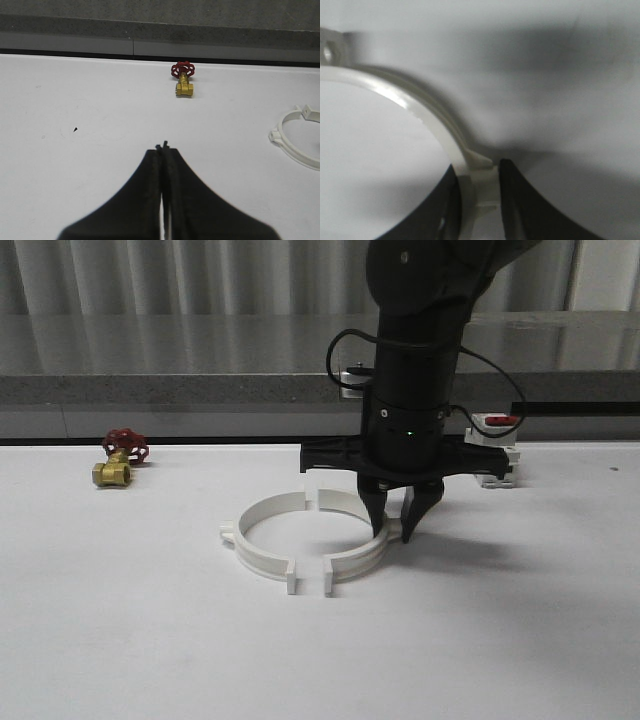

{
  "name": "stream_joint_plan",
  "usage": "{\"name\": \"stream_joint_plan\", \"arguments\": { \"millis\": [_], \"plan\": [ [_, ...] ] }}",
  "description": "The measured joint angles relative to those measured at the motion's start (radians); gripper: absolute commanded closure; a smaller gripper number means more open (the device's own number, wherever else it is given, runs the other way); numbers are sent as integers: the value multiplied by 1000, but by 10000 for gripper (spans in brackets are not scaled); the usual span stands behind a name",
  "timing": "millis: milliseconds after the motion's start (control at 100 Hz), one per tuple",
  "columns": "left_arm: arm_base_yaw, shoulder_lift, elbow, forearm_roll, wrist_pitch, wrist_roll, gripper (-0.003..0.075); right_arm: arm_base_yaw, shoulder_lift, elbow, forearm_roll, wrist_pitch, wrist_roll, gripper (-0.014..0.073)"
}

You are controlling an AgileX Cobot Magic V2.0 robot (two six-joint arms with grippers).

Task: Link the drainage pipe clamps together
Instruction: 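Carry the clamp half with the right gripper toward the placed half, then press the held half against the placed half to close the ring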

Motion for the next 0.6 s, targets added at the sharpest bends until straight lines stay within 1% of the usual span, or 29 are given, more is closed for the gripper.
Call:
{"name": "stream_joint_plan", "arguments": {
  "millis": [210,530,600],
  "plan": [
    [0,0,0,0,0,0,740,11,6,-1,-1,-25,24,677],
    [0,0,0,0,0,0,740,12,11,-6,24,-34,26,677],
    [0,0,0,0,0,0,740,14,11,-6,25,-37,26,664]
  ]
}}
